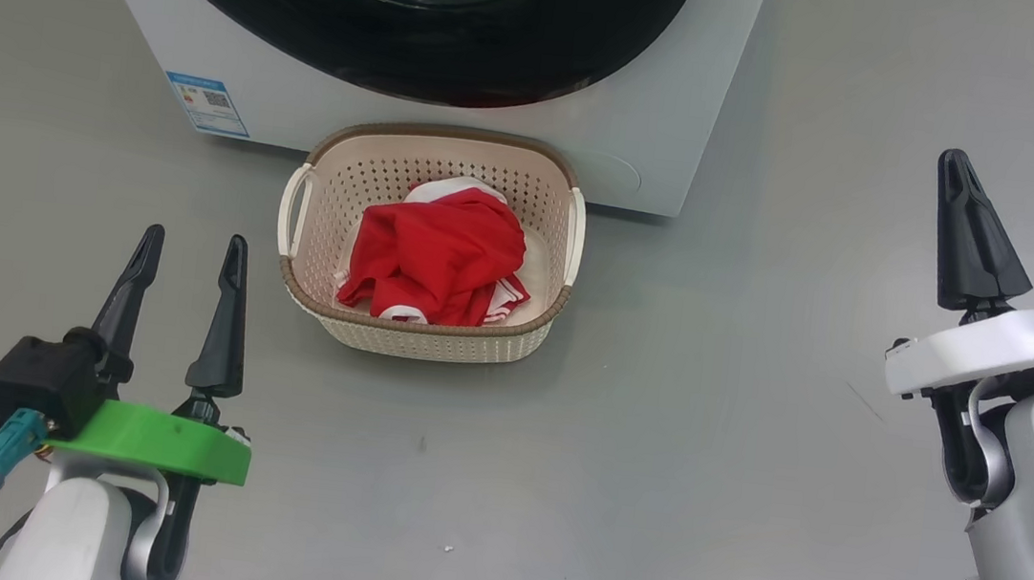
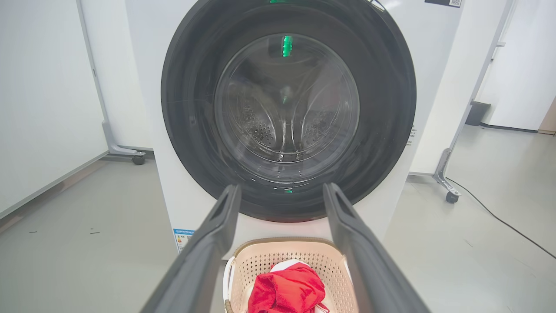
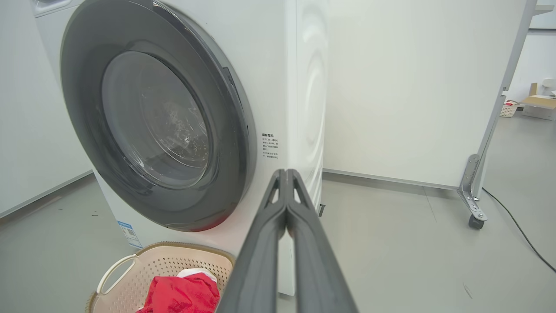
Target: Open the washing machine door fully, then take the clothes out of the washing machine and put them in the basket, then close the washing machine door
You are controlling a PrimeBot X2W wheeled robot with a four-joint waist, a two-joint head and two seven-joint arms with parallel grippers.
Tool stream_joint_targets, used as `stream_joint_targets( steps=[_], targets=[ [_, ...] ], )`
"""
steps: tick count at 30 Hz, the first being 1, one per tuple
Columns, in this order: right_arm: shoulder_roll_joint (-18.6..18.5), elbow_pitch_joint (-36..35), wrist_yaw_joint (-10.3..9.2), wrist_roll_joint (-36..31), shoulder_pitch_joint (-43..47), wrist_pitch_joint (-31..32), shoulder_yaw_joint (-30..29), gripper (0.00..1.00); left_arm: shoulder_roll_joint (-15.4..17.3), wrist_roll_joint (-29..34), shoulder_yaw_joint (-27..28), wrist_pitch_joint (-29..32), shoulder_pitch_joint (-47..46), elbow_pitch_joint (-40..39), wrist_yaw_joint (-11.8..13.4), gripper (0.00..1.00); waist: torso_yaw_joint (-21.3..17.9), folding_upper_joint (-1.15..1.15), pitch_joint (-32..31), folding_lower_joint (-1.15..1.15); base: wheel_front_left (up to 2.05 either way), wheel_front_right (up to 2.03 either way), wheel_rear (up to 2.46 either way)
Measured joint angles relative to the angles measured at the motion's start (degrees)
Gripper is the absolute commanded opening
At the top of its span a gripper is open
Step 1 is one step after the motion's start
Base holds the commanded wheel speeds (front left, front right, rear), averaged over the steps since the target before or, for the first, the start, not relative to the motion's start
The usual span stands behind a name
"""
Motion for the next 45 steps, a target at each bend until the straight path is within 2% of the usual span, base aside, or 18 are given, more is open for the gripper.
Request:
stream_joint_targets(
  steps=[3, 4, 5, 6, 7, 22, 45],
  targets=[
    [0.25, -1.93, -0.94, -0.04, 2.53, 0.0, -1.33, 0.01, -0.02, 0.36, 0.01, 0.0, 0.44, -0.15, 0.0, 1.0, -1.1, 0.0, -1.09, 0.0, 0.0, 0.0, 0.0],
    [0.25, -2.41, -1.03, -0.32, 3.19, 0.0, -1.58, 0.24, -0.01, 0.36, 0.04, 0.0, 0.57, -0.16, 0.0, 1.0, -1.27, 0.0, -1.33, 0.0, 0.0, 0.0, 0.0],
    [0.27, -3.07, -1.34, -0.51, 3.79, 0.0, -1.9, 0.63, -0.02, 0.36, 0.05, 0.0, 0.66, -0.22, 0.0, 1.0, -1.41, 0.0, -1.54, 0.0, 0.0, 0.0, 0.0],
    [0.37, -3.85, -1.45, -0.51, 4.24, 0.0, -2.35, 0.88, -0.02, 0.36, 0.18, 0.0, 0.85, -0.37, 0.0, 1.0, -1.56, 0.0, -1.69, 0.0, 0.0, 0.0, 0.0],
    [0.47, -4.56, -1.51, -0.56, 4.55, 0.0, -2.78, 1.0, -0.02, 0.36, 0.33, 0.0, 1.06, -0.41, 0.0, 1.0, -1.65, 0.0, -1.79, 0.0, 0.0, 0.0, 0.0],
    [2.52, -10.49, -1.93, -3.22, 10.96, 0.0, -4.92, 1.0, -0.21, -0.21, 0.69, 0.0, 2.64, -0.4, 0.0, 1.0, -1.76, 0.0, -2.98, 0.0, 0.0, 0.0, 0.0],
    [4.37, -13.24, -1.31, -4.83, 14.63, -0.01, -6.61, 1.0, -0.27, 2.47, 2.0, 0.0, 3.83, -0.31, 0.0, 1.0, -1.52, 0.0, -4.06, 0.0, 0.0, 0.0, 0.0]
  ],
)
